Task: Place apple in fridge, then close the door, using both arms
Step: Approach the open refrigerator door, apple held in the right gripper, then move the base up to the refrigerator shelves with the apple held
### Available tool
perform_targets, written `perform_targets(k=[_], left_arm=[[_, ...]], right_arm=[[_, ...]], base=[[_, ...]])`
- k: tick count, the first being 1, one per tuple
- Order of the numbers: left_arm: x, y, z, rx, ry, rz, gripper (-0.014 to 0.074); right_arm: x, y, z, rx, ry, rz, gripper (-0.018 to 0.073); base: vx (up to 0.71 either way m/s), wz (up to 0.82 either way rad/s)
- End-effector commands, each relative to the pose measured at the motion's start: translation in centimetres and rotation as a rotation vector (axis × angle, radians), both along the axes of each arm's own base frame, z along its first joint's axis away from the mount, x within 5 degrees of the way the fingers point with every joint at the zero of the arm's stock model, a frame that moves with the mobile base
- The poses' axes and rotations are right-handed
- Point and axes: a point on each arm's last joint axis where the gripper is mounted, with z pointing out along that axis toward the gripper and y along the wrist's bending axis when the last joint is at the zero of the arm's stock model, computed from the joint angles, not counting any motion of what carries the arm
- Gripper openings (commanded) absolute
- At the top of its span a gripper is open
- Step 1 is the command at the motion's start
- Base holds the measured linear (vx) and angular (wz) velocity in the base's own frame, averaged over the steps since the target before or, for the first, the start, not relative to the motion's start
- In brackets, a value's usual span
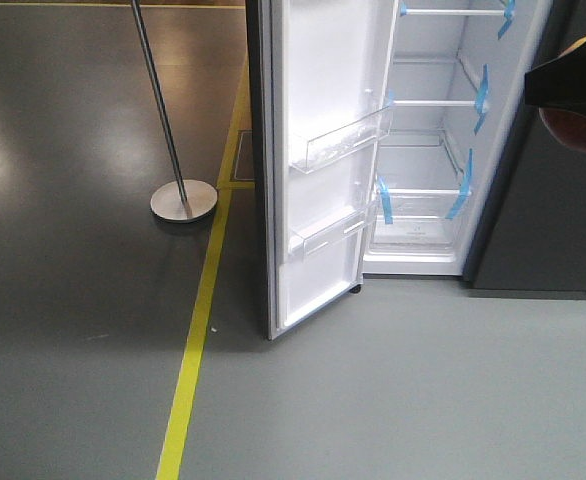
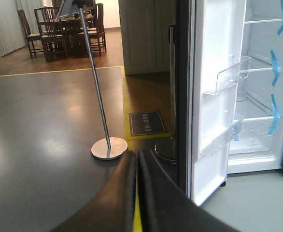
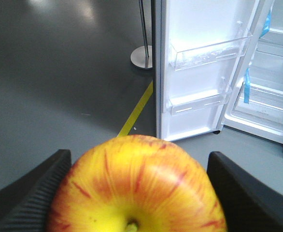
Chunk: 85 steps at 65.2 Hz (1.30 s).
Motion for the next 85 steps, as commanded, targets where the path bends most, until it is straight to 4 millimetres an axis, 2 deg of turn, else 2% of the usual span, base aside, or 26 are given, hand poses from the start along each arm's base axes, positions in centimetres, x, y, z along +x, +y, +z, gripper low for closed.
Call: perform_targets(k=[1, 85], left_arm=[[-0.02, -0.06, 0.22, -0.012, -0.072, -0.007, -0.0008], [-0.02, -0.06, 0.22, -0.012, -0.072, -0.007, -0.0008]], right_arm=[[-0.6, -0.08, 1.86, 0.031, -0.111, -0.02, 0.0179], [-0.6, -0.08, 1.86, 0.031, -0.111, -0.02, 0.0179]], base=[[0.1, -0.02], [0.1, -0.03]])
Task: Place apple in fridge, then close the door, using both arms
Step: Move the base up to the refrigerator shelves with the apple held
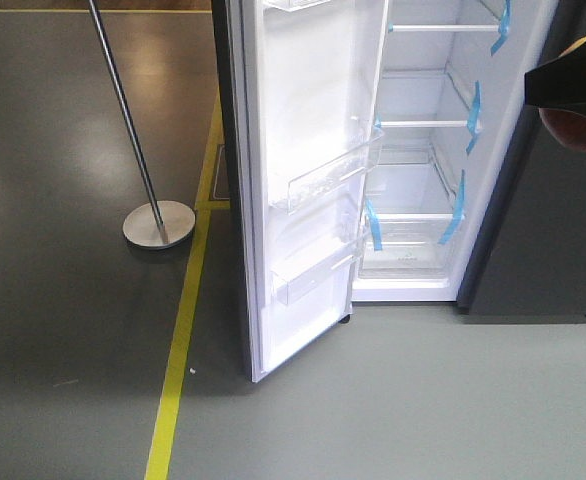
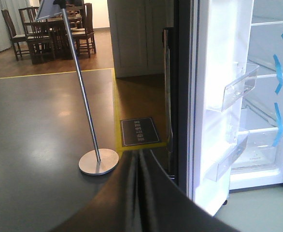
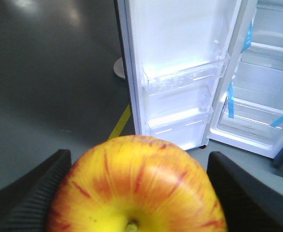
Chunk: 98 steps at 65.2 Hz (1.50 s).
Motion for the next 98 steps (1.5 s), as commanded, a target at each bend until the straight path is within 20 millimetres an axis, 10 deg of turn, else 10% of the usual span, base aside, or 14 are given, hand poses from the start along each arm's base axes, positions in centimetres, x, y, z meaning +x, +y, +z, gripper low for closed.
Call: perform_targets(k=[1, 98], left_arm=[[-0.02, -0.06, 0.22, -0.012, -0.072, -0.007, -0.0008], [-0.02, -0.06, 0.22, -0.012, -0.072, -0.007, -0.0008]], right_arm=[[-0.6, -0.08, 1.86, 0.031, -0.111, -0.02, 0.0179], [-0.6, -0.08, 1.86, 0.031, -0.111, -0.02, 0.0179]], base=[[0.1, -0.02], [0.1, -0.01]])
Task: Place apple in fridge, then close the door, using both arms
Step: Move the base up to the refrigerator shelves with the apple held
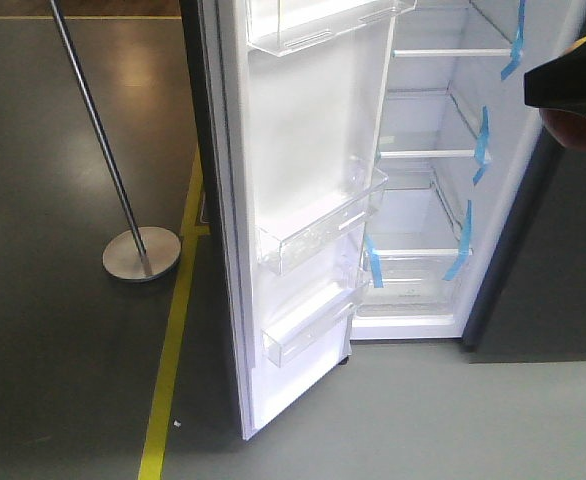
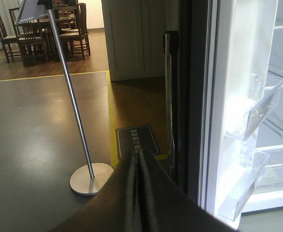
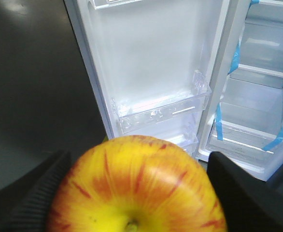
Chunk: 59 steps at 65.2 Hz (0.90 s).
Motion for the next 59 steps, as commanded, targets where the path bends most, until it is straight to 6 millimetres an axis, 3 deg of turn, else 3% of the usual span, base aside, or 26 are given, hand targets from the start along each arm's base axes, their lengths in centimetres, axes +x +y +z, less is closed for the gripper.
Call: perform_targets(k=[1, 59], left_arm=[[-0.02, -0.06, 0.22, -0.012, -0.072, -0.007, -0.0008], [-0.02, -0.06, 0.22, -0.012, -0.072, -0.007, -0.0008]], right_arm=[[-0.6, -0.08, 1.86, 0.031, -0.111, -0.02, 0.0179], [-0.6, -0.08, 1.86, 0.031, -0.111, -0.02, 0.0179]], base=[[0.1, -0.02], [0.11, -0.01]])
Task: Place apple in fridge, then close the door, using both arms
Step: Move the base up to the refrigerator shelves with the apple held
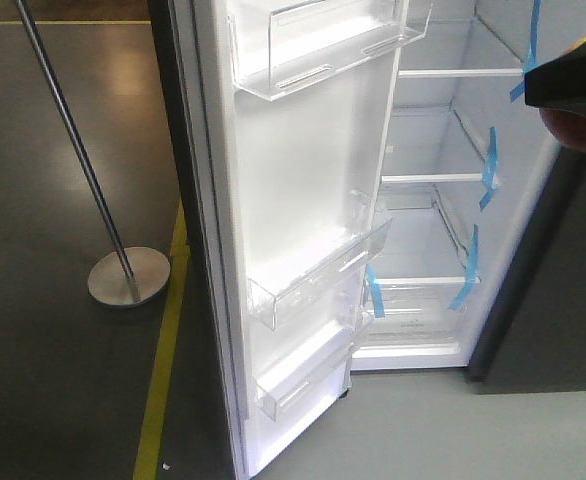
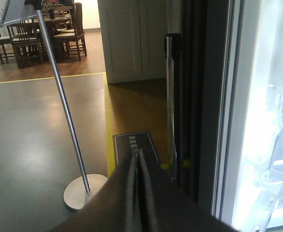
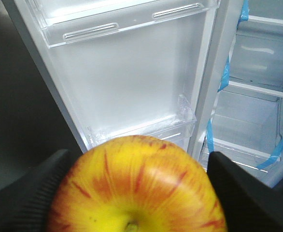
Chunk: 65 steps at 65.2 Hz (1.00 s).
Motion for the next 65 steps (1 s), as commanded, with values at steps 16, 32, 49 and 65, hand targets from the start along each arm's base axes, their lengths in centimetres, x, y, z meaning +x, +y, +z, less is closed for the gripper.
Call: perform_targets(k=[16, 32, 49, 65], left_arm=[[-0.02, -0.06, 0.22, -0.012, -0.072, -0.007, -0.0008], [-0.02, -0.06, 0.22, -0.012, -0.072, -0.007, -0.0008], [-0.02, -0.06, 0.22, -0.012, -0.072, -0.007, -0.0008], [-0.02, -0.06, 0.22, -0.012, -0.072, -0.007, -0.0008]], right_arm=[[-0.6, -0.08, 1.86, 0.031, -0.111, -0.02, 0.0179], [-0.6, -0.08, 1.86, 0.031, -0.111, -0.02, 0.0179], [-0.6, -0.08, 1.86, 0.031, -0.111, -0.02, 0.0179], [-0.6, -0.08, 1.86, 0.031, -0.111, -0.02, 0.0179]], base=[[0.1, 0.0], [0.09, -0.01], [0.08, -0.01], [0.07, -0.01]])
